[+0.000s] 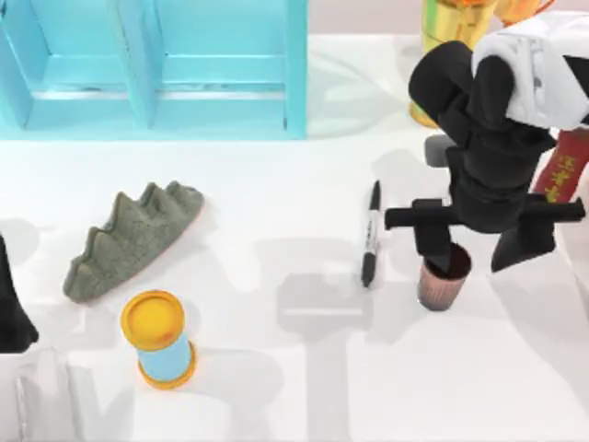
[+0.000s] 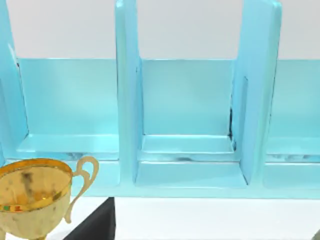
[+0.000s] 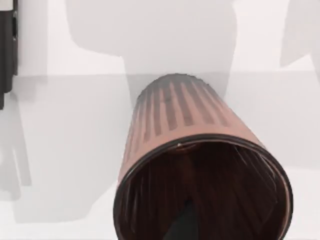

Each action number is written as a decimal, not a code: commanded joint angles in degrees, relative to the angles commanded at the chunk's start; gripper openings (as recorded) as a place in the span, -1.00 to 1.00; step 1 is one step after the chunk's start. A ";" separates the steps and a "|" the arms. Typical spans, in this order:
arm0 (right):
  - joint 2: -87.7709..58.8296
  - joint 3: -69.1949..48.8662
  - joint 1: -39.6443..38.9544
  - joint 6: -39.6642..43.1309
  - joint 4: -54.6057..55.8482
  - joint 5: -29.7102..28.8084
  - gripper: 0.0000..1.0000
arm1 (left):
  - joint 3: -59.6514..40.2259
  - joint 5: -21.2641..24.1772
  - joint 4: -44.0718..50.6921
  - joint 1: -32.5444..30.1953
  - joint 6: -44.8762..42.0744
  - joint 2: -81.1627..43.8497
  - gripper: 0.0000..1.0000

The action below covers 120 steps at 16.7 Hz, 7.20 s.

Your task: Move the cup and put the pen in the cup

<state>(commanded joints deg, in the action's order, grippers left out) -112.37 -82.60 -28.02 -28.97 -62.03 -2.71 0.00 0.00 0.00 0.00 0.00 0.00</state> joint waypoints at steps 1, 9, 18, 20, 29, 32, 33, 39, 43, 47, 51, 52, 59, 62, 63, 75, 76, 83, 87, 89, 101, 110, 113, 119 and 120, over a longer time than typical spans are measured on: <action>0.00 0.00 0.00 0.00 0.00 0.00 0.81 | 0.00 0.00 0.00 0.00 0.00 0.00 1.00; 0.00 0.00 0.00 0.00 0.00 0.00 1.00 | 0.00 0.00 0.00 0.00 0.00 0.00 1.00; -0.91 -11.65 0.11 -0.13 -11.15 0.01 1.00 | 0.00 0.00 0.00 0.00 0.00 0.00 1.00; -1.17 -17.68 0.12 -0.09 -16.97 0.00 1.00 | 0.00 0.00 0.00 0.00 0.00 0.00 1.00; -0.84 -35.71 0.48 0.35 -34.84 -0.03 1.00 | 0.00 0.00 0.00 0.00 0.00 0.00 1.00; -0.86 -35.57 0.25 0.34 -34.70 -0.03 1.00 | 0.00 0.00 0.00 0.00 0.00 0.00 1.00; -1.00 -35.71 0.27 0.24 -34.74 -0.04 1.00 | 0.00 0.00 0.00 0.00 0.00 0.00 1.00; -14.26 -49.09 -0.81 -6.15 -37.88 -1.17 1.00 | 0.00 0.00 0.00 0.00 0.00 0.00 1.00; -31.56 -67.03 -3.57 -11.37 -40.61 -2.59 1.00 | 0.00 0.00 0.00 0.00 0.00 0.00 1.00; -43.88 -80.03 -6.14 -15.41 -42.14 -4.44 1.00 | 0.00 0.00 0.00 0.00 0.00 0.00 1.00; -47.25 -83.45 -6.93 -16.78 -42.42 -5.21 1.00 | 0.00 0.00 0.00 0.00 0.00 0.00 1.00; -47.25 -83.45 -6.93 -16.78 -42.42 -5.21 1.00 | 0.00 0.00 0.00 0.00 0.00 0.00 1.00; -51.92 -87.45 -6.68 -16.54 -40.96 -5.15 1.00 | 0.00 0.00 0.00 0.00 0.00 0.00 1.00; -50.84 -82.86 -6.54 -16.42 -38.49 -5.29 1.00 | 0.00 0.00 0.00 0.00 0.00 0.00 1.00; -50.25 -81.08 -6.49 -16.37 -37.31 -5.31 1.00 | 0.00 0.00 0.00 0.00 0.00 0.00 1.00; -40.99 -53.61 -5.85 -15.66 -18.79 -5.28 1.00 | 0.00 0.00 0.00 0.00 0.00 0.00 1.00; -40.27 -51.44 -5.80 -15.60 -17.33 -5.28 1.00 | 0.00 0.00 0.00 0.00 0.00 0.00 1.00; -36.83 -40.99 -5.58 -15.36 -10.30 -5.26 1.00 | 0.00 0.00 0.00 0.00 0.00 0.00 1.00; -36.54 -40.14 -5.57 -15.34 -9.72 -5.26 1.00 | 0.00 0.00 0.00 0.00 0.00 0.00 1.00; -36.54 -40.14 -5.57 -15.34 -9.72 -5.26 1.00 | 0.00 0.00 0.00 0.00 0.00 0.00 1.00; -36.54 -40.14 -5.57 -15.34 -9.72 -5.26 -0.66 | 0.00 0.00 0.00 0.00 0.00 0.00 1.00; -36.54 -40.14 -5.57 -15.34 -9.72 -5.26 -1.00 | 0.00 0.00 0.00 0.00 0.00 0.00 1.00; -33.66 -42.25 -6.13 -16.79 -9.20 -3.44 -1.00 | 0.00 0.00 0.00 0.00 0.00 0.00 1.00; -27.66 -37.74 -8.07 -18.32 -10.36 -3.12 -1.00 | 0.00 0.00 0.00 0.00 0.00 0.00 1.00; -26.59 -36.95 -8.38 -18.70 -10.60 -3.06 -1.00 | 0.00 0.00 0.00 0.00 0.00 0.00 1.00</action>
<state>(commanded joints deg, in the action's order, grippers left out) -138.96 -119.55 -36.40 -47.68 -72.62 -5.77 0.00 0.00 0.00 0.00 0.00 0.00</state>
